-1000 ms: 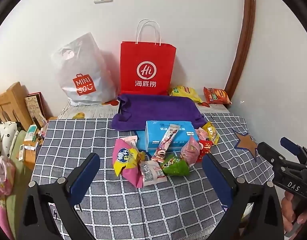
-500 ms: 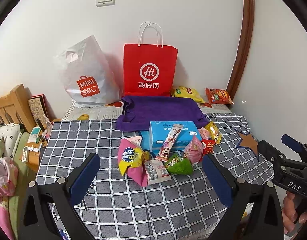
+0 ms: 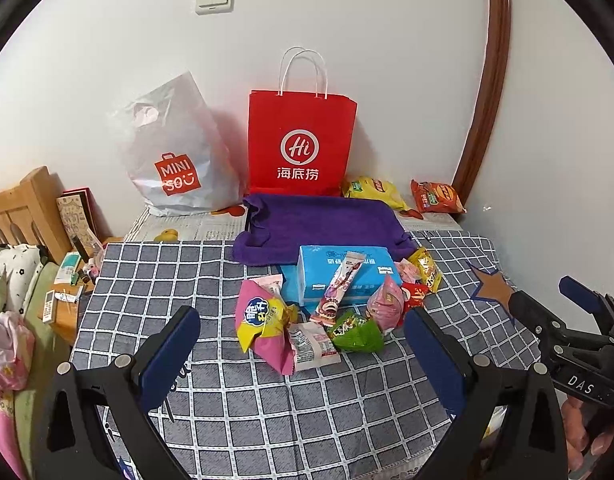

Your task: Organize snacks

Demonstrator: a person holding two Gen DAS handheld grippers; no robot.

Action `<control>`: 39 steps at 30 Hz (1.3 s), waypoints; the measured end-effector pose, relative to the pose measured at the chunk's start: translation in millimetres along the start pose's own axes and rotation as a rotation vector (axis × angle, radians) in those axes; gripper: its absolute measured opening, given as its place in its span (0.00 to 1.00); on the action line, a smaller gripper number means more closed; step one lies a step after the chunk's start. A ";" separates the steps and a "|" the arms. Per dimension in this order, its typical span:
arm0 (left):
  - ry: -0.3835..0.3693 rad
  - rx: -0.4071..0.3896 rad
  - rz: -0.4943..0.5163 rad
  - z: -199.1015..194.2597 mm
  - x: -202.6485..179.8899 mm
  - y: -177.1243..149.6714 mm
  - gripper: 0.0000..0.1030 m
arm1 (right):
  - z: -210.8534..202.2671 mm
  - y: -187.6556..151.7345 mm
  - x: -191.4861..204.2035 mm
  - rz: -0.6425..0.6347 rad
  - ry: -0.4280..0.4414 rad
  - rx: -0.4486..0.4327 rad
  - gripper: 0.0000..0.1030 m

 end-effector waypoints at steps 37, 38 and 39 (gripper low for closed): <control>0.016 0.007 0.007 0.9 3.0 -3.1 0.99 | -3.7 -0.9 0.6 0.008 0.003 -0.006 1.00; 0.017 0.008 0.008 1.5 3.4 -3.4 0.99 | -3.6 -0.9 0.7 0.009 0.004 -0.006 1.00; 0.016 0.008 0.008 1.7 3.1 -3.5 0.99 | -4.1 -1.1 0.2 0.009 0.005 -0.006 1.00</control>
Point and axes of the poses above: each gripper's, at about its wrist camera, not at the fingertips, and z roughly the way its jaws point, x to its left, y to its top, the point moved 10 cm from there along z, roughly the way its jaws point, and after that the axes turned 11 degrees about z, right-handed, at the moved point
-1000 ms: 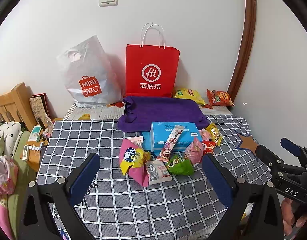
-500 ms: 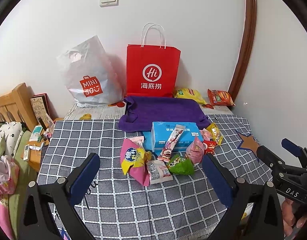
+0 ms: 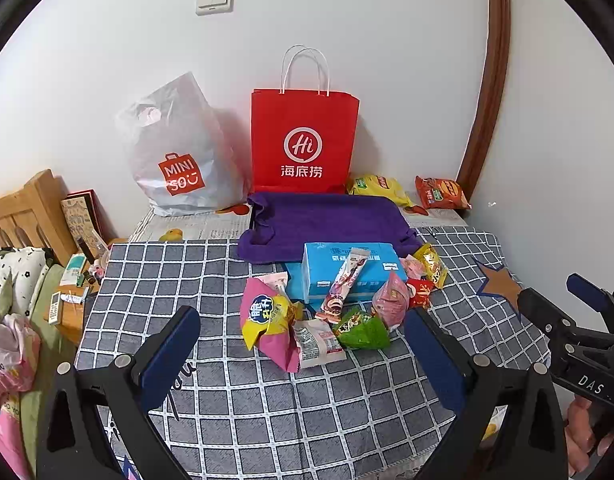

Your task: Organize snacks

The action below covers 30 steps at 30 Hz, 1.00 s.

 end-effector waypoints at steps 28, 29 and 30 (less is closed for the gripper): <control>0.009 0.029 -0.022 34.2 7.2 4.4 0.99 | 18.4 7.6 10.1 -0.023 0.011 -0.003 1.00; 0.012 0.032 -0.022 37.7 8.2 3.7 0.99 | 22.0 8.6 10.1 -0.024 0.011 -0.002 1.00; 0.015 0.036 -0.023 41.9 9.7 3.1 0.99 | 25.7 9.8 10.1 -0.025 0.009 0.001 1.00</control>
Point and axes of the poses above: each gripper's, at about its wrist camera, not at the fingertips, and z roughly the way its jaws point, x to its left, y to its top, the point moved 10 cm from there along z, roughly the way its jaws point, and after that the axes turned 11 degrees about z, right-handed, at the moved point
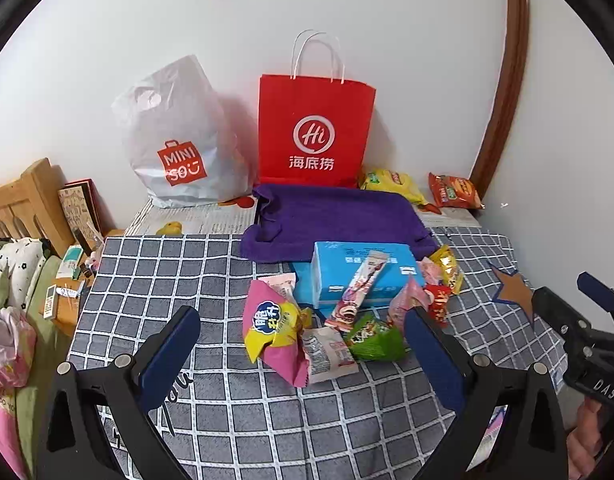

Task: Organize snacks
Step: 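Grasp the pink-yellow chip bag with the left tool while the right tool grasps the yellow triangular snack bag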

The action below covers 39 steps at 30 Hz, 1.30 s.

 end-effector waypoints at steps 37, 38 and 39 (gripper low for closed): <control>0.020 0.241 -0.084 163.4 67.0 -35.9 0.97 | 244.9 -14.5 -103.2 0.054 -0.093 0.244 0.76; 0.019 0.241 -0.083 164.7 67.5 -36.0 0.97 | 249.7 -14.7 -103.1 0.051 -0.091 0.251 0.76; 0.019 0.241 -0.084 166.1 67.6 -35.7 0.97 | 254.0 -14.6 -102.3 0.044 -0.084 0.255 0.76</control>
Point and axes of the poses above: each gripper's, at about its wrist camera, not at the fingertips, and z roughly the way its jaws point, x to its left, y to its top, the point moved 10 cm from there along z, roughly the way its jaws point, and after that the axes turned 11 degrees about z, right-handed, at the moved point
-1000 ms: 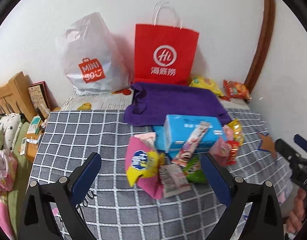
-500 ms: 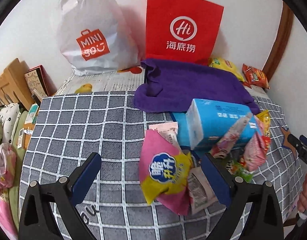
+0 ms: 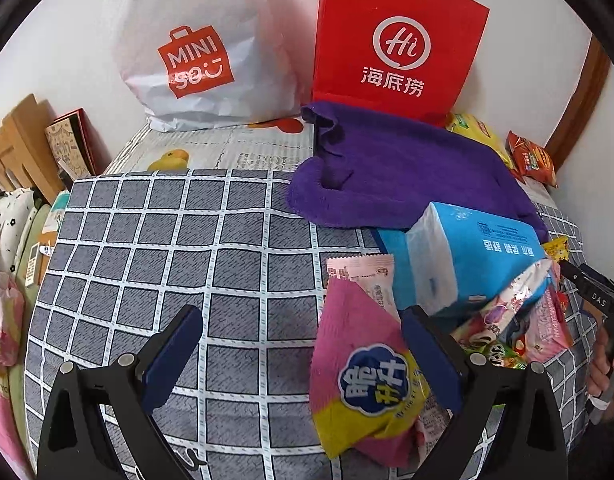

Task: Organize snacks
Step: 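Grasp the pink-yellow chip bag with the left tool while the right tool grasps the yellow triangular snack bag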

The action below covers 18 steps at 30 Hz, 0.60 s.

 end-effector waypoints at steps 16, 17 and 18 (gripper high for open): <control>-0.011 0.005 0.001 11.2 3.0 4.6 0.97 | 27.4 6.3 8.4 -0.041 0.014 0.033 0.76; -0.011 0.004 0.001 10.9 3.6 4.6 0.97 | 29.4 6.3 9.3 -0.044 0.018 0.038 0.76; -0.012 0.003 0.001 10.6 4.3 4.5 0.97 | 30.8 6.4 9.8 -0.046 0.021 0.042 0.76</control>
Point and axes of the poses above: each gripper's, at about its wrist camera, not at the fingertips, and z roughly the way its jaws point, x to its left, y to its top, the point moved 10 cm from there along z, roughly the way its jaws point, and after that the axes turned 11 degrees about z, right-handed, at the moved point
